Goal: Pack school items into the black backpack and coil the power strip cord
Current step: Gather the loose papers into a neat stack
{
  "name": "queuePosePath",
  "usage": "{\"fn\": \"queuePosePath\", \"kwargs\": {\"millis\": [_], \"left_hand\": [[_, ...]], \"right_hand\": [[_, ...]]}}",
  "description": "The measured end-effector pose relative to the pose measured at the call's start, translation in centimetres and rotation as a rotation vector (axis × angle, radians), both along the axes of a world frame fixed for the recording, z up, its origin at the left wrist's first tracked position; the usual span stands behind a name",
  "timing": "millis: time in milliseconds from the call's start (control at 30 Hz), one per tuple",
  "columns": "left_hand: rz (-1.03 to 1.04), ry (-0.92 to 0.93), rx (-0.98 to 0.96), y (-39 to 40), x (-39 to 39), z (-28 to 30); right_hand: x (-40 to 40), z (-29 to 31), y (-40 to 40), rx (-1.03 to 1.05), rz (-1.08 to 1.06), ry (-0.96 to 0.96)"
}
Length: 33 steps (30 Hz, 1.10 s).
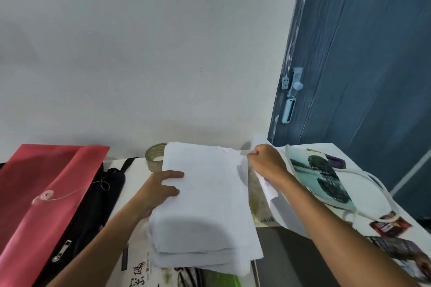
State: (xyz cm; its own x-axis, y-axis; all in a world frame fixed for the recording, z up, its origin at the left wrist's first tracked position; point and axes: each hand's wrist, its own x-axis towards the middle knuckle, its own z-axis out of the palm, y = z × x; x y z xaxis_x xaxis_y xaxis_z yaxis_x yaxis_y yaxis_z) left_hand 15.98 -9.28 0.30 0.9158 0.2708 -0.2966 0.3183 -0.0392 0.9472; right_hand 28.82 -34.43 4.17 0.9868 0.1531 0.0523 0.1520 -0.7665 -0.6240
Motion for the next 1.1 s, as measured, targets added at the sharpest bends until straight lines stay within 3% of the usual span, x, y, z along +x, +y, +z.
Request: {"fn": "queuePosePath", "kwargs": {"millis": [133,300,400,467,600,700,767,833,867,933,1033,1100], "left_hand": [[0.052,-0.019,0.017,-0.7,0.4,0.1],[0.125,-0.12,-0.215,-1.9,0.8,1.1],[0.083,-0.142,-0.058,-1.7,0.9,0.6],[0.039,-0.113,-0.013,-1.4,0.5,0.5],[0.003,-0.111,0.016,-0.1,-0.4,0.5],[0.022,-0.148,0.032,0.6,-0.9,0.5],[0.041,-0.18,0.035,0.8,-1.2,0.8],[0.079,-0.245,0.011,1.1,-1.7,1.2],[0.099,-0.291,-0.017,1.2,-1.9,1.7],[0.114,-0.394,-0.077,1.2,-2.4,3.1],[0.085,-0.523,-0.063,1.4,-2.9,5.4],[0.076,-0.59,-0.026,1.7,-3.2,6.9]], "right_hand": [[-3.2,1.7,3.2,0.142,0.138,0.042],[-8.0,0.6,8.2,0.125,0.403,0.099],[-9.7,-1.1,10.4,0.168,0.539,0.219],[-10.0,-1.6,11.0,0.284,0.586,0.377],[-8.7,-1.0,9.5,0.756,0.515,0.566],[-6.3,-1.6,8.0,0.706,0.33,0.233],[-4.6,-2.4,7.0,0.481,0.211,-0.042],[-3.3,-3.0,5.8,0.311,0.089,-0.149],[-2.8,-3.1,5.3,0.336,0.038,-0.1],[-1.9,-3.1,4.6,0.583,0.002,0.183],[-1.7,-2.1,4.8,1.03,0.136,0.655],[-1.7,-1.0,5.2,1.141,0.242,0.819]]}}
